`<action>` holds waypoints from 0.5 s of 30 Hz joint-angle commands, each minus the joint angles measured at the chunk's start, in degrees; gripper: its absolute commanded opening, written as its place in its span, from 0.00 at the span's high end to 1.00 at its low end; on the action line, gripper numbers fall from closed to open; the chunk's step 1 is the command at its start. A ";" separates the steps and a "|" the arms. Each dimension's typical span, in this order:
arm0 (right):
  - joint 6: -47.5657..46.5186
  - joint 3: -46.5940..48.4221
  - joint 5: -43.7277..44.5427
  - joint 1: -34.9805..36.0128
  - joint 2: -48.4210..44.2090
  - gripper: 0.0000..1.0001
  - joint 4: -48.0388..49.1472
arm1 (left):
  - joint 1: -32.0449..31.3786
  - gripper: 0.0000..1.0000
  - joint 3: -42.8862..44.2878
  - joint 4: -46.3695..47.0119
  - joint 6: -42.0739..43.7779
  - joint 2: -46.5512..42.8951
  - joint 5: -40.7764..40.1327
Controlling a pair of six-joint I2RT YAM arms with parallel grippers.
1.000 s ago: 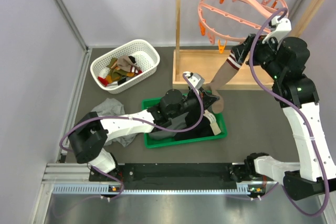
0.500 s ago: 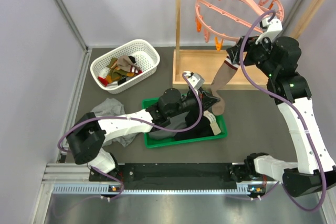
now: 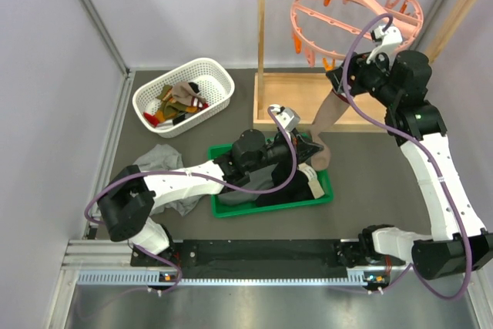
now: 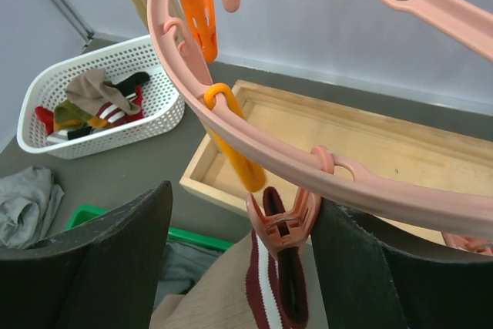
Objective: Remove the socks clipped to the hanger
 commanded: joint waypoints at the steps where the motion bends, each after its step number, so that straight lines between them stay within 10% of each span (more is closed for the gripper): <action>1: -1.40 0.19 -0.91 -0.55 0.35 0.29 4.07 | 0.21 1.00 1.58 2.21 -0.67 -2.73 1.22; 10: -3.51 -0.33 1.03 -0.64 -0.44 0.33 3.54 | 0.21 1.00 1.49 2.21 -0.85 -2.90 1.22; 15: -2.90 -0.68 3.31 -0.55 -0.18 0.60 4.16 | 0.21 1.00 1.32 2.21 -1.11 -2.90 1.13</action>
